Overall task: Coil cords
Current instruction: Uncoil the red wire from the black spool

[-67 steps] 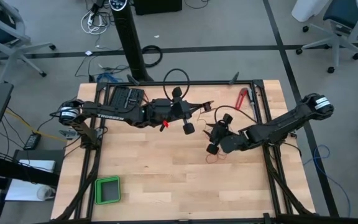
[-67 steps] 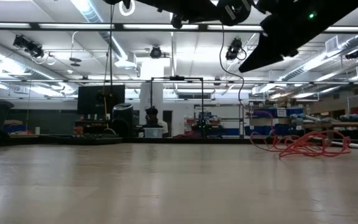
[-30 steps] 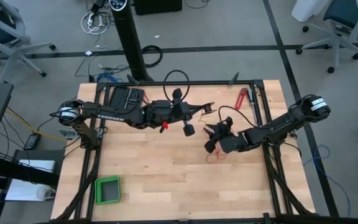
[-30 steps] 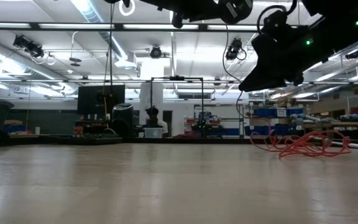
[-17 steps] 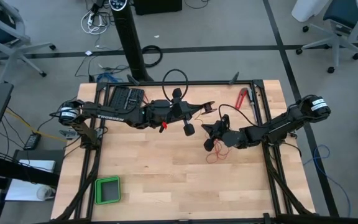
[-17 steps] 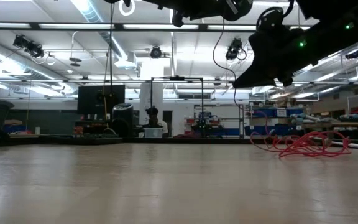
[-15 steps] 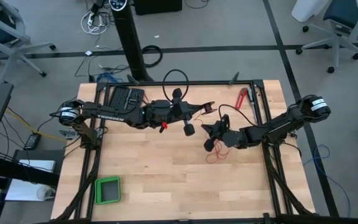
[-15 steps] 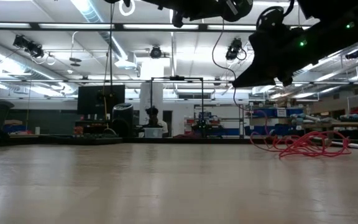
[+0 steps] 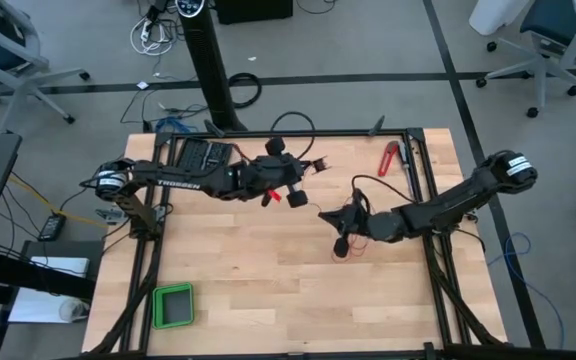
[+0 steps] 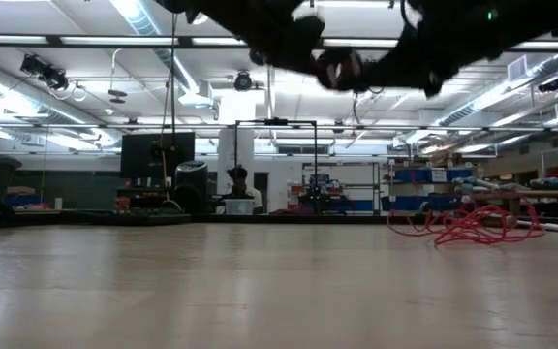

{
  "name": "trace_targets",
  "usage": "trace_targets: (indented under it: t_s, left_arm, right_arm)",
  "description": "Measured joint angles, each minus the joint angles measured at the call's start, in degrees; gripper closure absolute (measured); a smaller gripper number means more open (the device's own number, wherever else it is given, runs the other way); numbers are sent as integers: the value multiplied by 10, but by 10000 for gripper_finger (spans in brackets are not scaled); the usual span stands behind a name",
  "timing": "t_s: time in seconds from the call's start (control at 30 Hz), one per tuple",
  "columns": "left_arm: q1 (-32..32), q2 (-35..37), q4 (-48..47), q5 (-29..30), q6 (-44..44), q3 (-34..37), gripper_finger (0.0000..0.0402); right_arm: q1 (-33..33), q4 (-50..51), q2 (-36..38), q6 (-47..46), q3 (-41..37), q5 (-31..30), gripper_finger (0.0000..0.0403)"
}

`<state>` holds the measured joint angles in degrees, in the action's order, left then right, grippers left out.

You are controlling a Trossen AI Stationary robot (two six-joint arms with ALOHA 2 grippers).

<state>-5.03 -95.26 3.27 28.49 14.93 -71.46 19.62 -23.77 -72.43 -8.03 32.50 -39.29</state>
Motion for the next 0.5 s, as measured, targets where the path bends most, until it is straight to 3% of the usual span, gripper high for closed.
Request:
trace_targets:
  t_s: [0.17, 0.3, 0.5]
  left_arm:
    - [-7, 0, -118, 6, -4, 0, 396]
    - [-3, 0, -185, 4, -8, 0, 396]
    - [14, 0, -192, -34, -36, 0, 396]
  right_arm:
    - [19, 89, 65, 47, 35, -45, 403]
    - [35, 185, 120, 51, 52, -129, 403]
    - [41, 413, 179, -62, 56, -231, 403]
